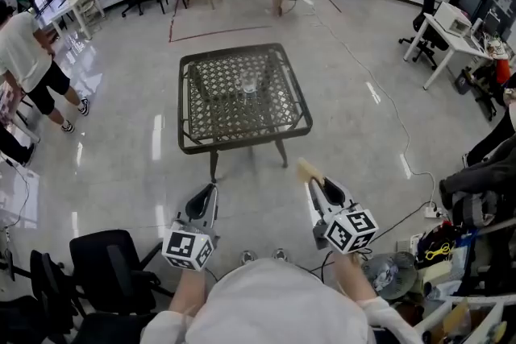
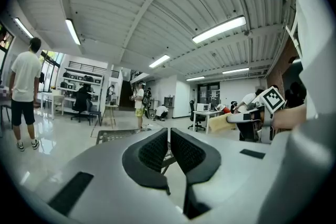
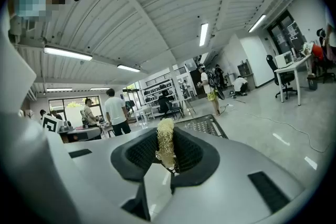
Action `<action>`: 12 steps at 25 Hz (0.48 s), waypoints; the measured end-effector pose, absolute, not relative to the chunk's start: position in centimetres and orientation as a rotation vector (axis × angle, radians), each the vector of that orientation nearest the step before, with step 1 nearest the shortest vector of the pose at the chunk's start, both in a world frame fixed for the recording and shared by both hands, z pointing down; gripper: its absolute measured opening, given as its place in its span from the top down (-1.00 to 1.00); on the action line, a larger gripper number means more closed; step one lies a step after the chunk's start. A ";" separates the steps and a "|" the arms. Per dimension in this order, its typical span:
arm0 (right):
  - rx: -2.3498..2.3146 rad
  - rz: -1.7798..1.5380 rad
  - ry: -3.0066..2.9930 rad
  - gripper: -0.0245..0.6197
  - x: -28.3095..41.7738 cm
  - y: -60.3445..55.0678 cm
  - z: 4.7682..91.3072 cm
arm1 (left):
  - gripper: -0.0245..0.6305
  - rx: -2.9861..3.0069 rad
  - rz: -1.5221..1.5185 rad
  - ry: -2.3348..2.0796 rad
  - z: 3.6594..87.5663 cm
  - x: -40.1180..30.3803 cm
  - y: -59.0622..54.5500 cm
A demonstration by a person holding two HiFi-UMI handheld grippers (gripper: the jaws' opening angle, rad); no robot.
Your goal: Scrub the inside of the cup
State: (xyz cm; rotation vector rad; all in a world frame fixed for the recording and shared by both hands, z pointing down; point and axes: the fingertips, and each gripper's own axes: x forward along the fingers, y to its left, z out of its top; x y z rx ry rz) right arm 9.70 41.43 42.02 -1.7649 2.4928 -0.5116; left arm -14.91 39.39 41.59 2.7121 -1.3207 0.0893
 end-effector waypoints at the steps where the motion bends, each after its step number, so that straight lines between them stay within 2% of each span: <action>1: -1.765 -0.515 2.490 0.63 9.5 41.4 42.0 | 0.79 2.706 0.095 -1.318 41.7 -15.1 39.3; 12: -1.785 -0.522 2.474 0.63 6.4 41.2 42.5 | 0.79 2.774 0.096 -1.204 42.2 -17.2 39.1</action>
